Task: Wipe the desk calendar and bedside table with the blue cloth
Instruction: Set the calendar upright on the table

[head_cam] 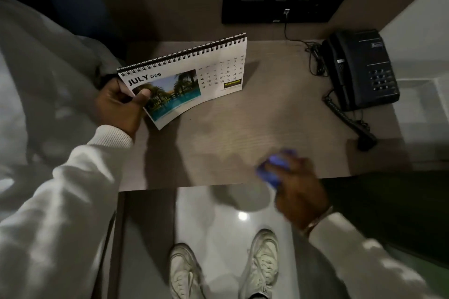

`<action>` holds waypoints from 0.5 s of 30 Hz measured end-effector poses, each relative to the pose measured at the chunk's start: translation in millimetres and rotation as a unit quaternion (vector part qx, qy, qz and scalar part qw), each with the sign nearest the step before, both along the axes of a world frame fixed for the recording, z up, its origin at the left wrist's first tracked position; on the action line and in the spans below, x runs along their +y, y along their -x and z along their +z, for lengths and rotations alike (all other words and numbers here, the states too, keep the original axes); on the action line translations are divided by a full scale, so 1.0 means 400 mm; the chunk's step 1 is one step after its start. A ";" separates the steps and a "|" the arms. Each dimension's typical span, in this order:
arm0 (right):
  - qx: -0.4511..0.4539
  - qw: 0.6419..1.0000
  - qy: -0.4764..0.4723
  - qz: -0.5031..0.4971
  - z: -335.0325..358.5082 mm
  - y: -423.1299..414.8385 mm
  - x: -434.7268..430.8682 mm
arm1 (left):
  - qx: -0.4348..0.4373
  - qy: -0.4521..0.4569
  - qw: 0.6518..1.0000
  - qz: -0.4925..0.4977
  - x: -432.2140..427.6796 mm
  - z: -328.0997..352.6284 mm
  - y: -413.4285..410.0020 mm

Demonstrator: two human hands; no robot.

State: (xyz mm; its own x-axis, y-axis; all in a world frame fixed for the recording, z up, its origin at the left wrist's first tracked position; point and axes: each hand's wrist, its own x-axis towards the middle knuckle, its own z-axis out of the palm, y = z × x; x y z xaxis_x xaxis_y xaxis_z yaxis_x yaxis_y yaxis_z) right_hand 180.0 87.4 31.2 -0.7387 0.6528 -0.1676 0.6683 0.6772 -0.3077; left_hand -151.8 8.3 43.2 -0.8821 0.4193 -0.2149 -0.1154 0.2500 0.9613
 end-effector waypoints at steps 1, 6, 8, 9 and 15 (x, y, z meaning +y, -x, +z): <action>0.003 0.999 -0.041 -0.024 0.000 -0.012 0.048 | -0.004 -0.004 1.000 0.002 0.007 -0.004 -0.001; -0.053 0.984 0.025 -0.168 -0.031 0.018 0.207 | 0.013 -0.004 0.999 -0.042 0.055 0.006 0.013; -0.097 0.980 0.006 -0.175 -0.030 0.044 0.215 | 0.032 0.000 0.997 -0.066 0.074 0.010 0.026; -0.087 0.977 -0.019 -0.194 -0.018 0.060 0.218 | 0.036 0.002 0.997 -0.072 0.080 0.014 0.031; 0.261 0.905 0.186 -0.280 0.077 0.263 0.270 | 0.076 0.066 0.994 -0.044 0.101 0.038 0.043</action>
